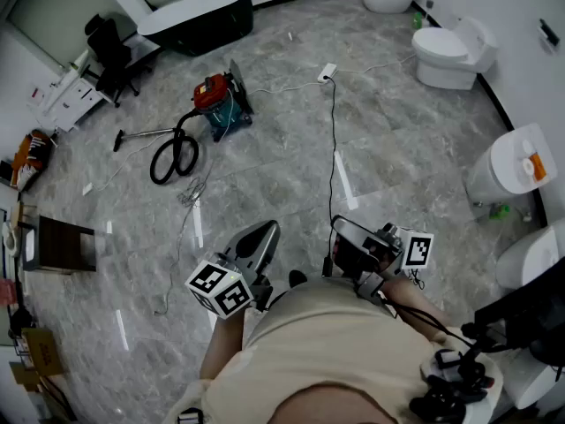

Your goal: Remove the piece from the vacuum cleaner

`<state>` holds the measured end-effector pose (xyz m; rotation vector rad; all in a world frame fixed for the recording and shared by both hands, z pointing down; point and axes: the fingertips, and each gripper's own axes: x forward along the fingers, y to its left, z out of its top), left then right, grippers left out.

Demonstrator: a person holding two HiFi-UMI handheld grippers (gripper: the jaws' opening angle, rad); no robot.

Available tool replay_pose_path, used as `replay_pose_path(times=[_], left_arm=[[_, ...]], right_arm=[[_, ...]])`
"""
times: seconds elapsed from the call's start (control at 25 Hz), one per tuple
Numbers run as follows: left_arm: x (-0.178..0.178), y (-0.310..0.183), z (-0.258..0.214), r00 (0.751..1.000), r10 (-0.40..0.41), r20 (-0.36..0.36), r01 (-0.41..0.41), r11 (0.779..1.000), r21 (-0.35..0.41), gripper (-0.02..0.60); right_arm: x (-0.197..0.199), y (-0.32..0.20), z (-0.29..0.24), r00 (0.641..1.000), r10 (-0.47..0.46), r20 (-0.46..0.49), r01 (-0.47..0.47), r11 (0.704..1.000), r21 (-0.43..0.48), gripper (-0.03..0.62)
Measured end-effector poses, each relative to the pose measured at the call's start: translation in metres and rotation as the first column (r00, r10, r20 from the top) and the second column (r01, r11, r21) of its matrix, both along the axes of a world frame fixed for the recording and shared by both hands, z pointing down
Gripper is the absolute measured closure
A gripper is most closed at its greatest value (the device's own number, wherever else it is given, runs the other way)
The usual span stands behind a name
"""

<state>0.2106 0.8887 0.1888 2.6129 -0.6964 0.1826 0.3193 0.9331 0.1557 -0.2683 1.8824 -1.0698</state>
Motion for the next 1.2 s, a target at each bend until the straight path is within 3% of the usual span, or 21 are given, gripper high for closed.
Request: replay_pose_path(times=[0.24,0.44,0.64,0.8,0.96,1.12,1.2], left_arm=[[0.019,0.017,0.005,0.995,-0.095,0.010,0.095,0.995,-0.007,0.578],[0.044,0.029,0.017,0.997,-0.076,0.033,0.077,0.997,-0.015,0.578],[0.055,0.030,0.026,0.993,-0.030,0.111,0.029,1.000,0.013,0.577],[0.057,0.018,0.028,0.997,0.011,0.079,-0.012,1.000,0.008,0.577],[0.041,-0.007,0.033,0.998,0.034,0.047,-0.034,0.999,0.000,0.577],[0.008,-0.039,0.032,0.997,-0.013,-0.081,0.008,0.998,-0.070,0.577],[-0.005,-0.053,0.031,0.994,0.001,-0.106,-0.009,0.997,-0.079,0.577]], right_arm=[[0.031,0.003,0.017,0.996,-0.091,-0.016,0.090,0.994,-0.062,0.592],[0.041,0.008,0.028,0.992,-0.114,-0.050,0.109,0.990,-0.087,0.592],[0.041,0.005,0.029,0.990,-0.089,-0.108,0.080,0.993,-0.089,0.592],[0.026,-0.002,0.034,0.973,-0.099,-0.210,0.081,0.992,-0.092,0.592],[-0.003,-0.021,0.042,0.927,-0.079,-0.366,0.052,0.995,-0.082,0.592],[-0.035,-0.037,0.026,0.878,-0.060,-0.474,0.060,0.998,-0.014,0.592],[-0.048,-0.043,0.017,0.862,-0.045,-0.504,0.064,0.998,0.022,0.592]])
